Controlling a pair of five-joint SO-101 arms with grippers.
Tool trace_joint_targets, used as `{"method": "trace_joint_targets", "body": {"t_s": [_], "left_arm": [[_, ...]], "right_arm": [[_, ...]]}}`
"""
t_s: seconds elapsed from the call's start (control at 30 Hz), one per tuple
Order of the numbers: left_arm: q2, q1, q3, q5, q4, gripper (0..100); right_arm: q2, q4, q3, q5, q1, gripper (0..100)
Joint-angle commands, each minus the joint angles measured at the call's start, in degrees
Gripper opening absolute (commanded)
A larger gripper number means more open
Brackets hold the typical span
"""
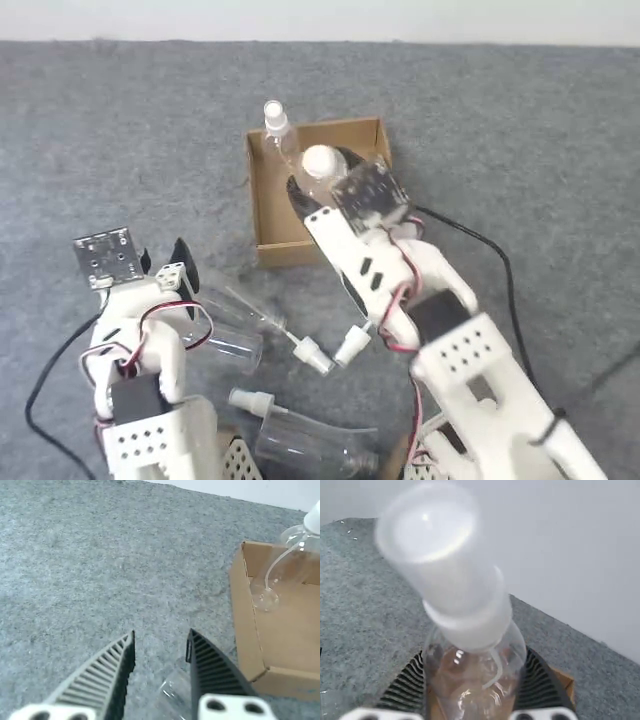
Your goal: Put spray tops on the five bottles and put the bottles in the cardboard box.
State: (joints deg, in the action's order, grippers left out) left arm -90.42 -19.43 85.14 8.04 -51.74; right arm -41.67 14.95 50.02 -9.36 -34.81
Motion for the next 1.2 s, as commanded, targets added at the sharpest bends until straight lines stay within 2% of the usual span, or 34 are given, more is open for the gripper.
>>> {"method": "trace_joint_targets", "body": {"t_s": [0.0, 0.9, 1.17], "left_arm": [[-0.8, -0.4, -0.7, 0.3, 1.8, 16], [-0.8, -0.4, -0.7, 0.3, 1.7, 16], [-0.8, -0.4, -0.2, 0.3, 1.8, 16]], "right_arm": [[4.1, -3.1, -6.4, 0.3, -1.6, 0.7], [39.3, -37.8, -8.8, 0.8, -1.7, 0.7], [49.3, -38.3, -15.4, 0.9, -1.4, 0.7]]}}
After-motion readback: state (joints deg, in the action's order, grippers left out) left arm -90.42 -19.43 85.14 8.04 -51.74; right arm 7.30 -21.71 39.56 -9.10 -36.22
